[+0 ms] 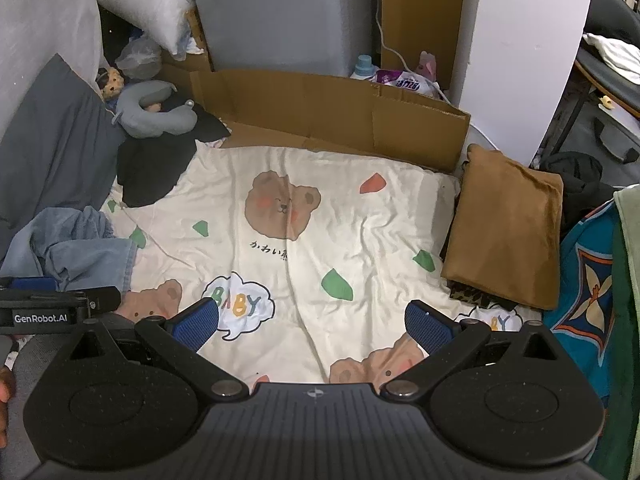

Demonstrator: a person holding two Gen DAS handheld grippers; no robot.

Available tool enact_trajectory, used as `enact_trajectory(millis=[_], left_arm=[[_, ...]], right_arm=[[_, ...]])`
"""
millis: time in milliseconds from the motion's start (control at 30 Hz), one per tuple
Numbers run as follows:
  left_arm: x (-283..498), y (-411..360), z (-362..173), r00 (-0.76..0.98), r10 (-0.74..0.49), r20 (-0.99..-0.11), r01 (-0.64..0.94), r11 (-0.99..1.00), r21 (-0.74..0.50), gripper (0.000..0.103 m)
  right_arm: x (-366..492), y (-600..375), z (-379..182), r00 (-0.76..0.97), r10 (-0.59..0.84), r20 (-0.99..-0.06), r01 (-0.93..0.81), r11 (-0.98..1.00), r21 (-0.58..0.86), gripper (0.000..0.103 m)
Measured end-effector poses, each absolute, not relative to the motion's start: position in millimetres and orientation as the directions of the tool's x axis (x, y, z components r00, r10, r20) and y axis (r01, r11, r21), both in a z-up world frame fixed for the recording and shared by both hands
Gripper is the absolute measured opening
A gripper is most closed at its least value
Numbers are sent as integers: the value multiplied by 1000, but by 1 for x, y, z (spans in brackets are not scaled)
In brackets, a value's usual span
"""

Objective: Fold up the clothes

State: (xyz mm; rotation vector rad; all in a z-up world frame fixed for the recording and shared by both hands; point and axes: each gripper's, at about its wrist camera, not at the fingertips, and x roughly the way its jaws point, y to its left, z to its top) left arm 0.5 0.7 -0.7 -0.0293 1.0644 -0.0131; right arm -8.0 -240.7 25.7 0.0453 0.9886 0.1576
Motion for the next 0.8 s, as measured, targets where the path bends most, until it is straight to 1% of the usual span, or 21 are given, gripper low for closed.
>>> enact_trajectory(millis=[67,167,267,467,667,800], left_arm=[[1,3,-2,474,-49,-879,-4,998,-58,99],[8,23,-1,456,-99,-885,-12,993,-117,99],[8,12,3,469,-45,-882,-3,999,-53,98],[1,19,-7,484,-66,-873,-9,997,-80,98],[0,22,-7,475,-58,-878,2,998,-65,98],[5,22,-7,461,-63,-885,-11,997,-77,98]], right_arm=[[-10,-244,21,544,163,-823,-113,986,120,102],[-12,-247,16,543,156,-825,-115,987,111,102],[-10,-243,25,542,155,-826,-115,987,110,102],[-6,-238,31,532,146,-834,-112,988,102,102],[-7,-236,32,539,139,-831,-106,990,97,102],[-7,-229,36,549,123,-827,-113,991,73,102]])
